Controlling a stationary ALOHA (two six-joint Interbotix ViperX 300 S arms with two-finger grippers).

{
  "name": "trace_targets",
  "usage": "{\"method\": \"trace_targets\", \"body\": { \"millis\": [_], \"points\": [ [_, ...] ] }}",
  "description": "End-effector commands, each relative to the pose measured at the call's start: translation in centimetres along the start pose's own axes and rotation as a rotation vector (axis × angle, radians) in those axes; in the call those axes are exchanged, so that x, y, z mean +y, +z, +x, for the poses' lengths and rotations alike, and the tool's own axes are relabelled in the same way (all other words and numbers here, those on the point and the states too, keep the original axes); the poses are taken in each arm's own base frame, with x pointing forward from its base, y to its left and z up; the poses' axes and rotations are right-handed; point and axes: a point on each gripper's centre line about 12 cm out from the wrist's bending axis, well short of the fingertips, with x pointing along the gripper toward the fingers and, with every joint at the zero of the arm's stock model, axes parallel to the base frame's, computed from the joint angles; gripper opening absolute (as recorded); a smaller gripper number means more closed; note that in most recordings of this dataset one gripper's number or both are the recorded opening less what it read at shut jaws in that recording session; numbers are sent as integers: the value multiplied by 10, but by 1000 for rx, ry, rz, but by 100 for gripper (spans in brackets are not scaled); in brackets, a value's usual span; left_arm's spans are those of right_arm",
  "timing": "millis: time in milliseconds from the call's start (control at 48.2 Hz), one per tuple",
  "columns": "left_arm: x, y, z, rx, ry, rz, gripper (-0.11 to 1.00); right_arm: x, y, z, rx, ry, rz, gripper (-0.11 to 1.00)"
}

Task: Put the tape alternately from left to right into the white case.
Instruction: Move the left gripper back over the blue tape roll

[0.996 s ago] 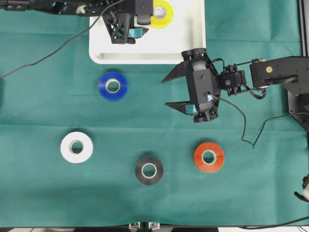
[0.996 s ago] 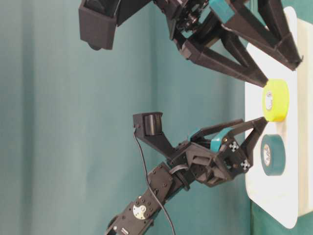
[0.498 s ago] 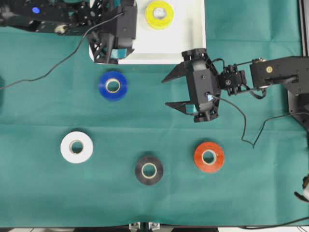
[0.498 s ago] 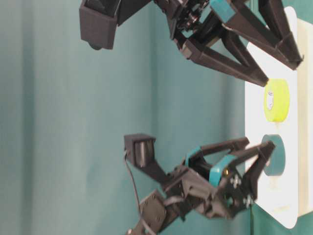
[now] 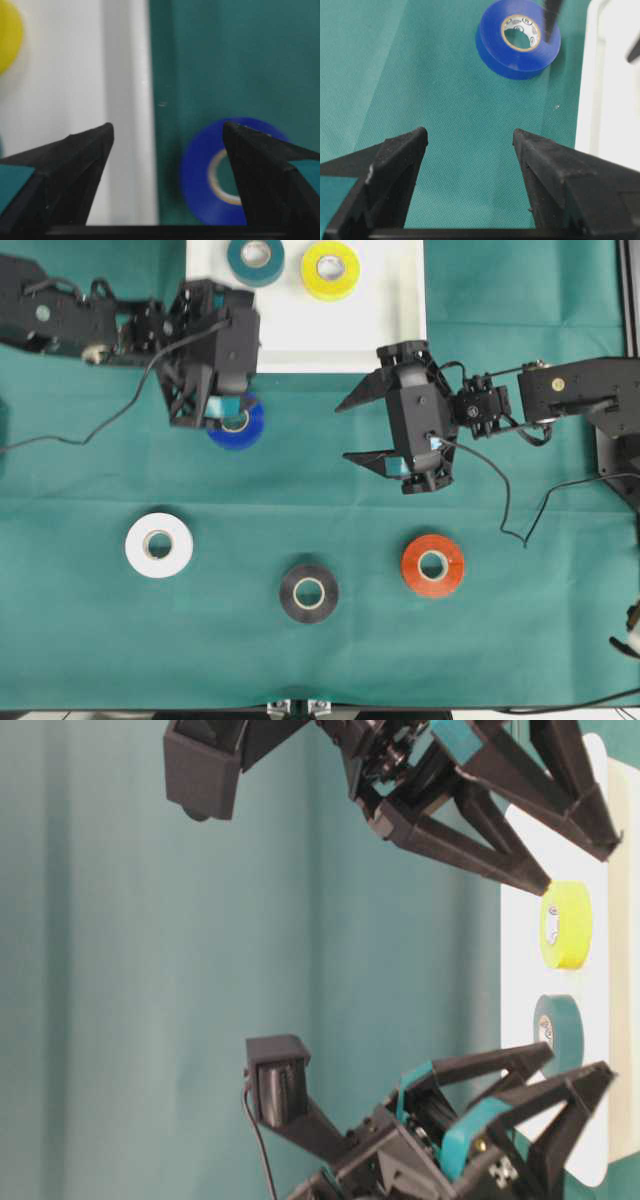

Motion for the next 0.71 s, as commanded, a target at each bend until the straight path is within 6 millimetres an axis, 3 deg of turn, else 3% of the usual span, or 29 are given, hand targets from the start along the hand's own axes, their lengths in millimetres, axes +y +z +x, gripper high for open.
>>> {"method": "trace_targets", "body": {
  "millis": [0,311,685],
  "points": [
    [-6,8,-10,-39,-5,-10,81,0,10,-5,-40,1,0,76],
    [-23,2,-14,-30,-37,-70,81,1,8,-5,-35,1,1,76],
    [-23,1,-15,-28,-39,-78,81,1,7,-6,-32,2,1,76]
  ]
}}
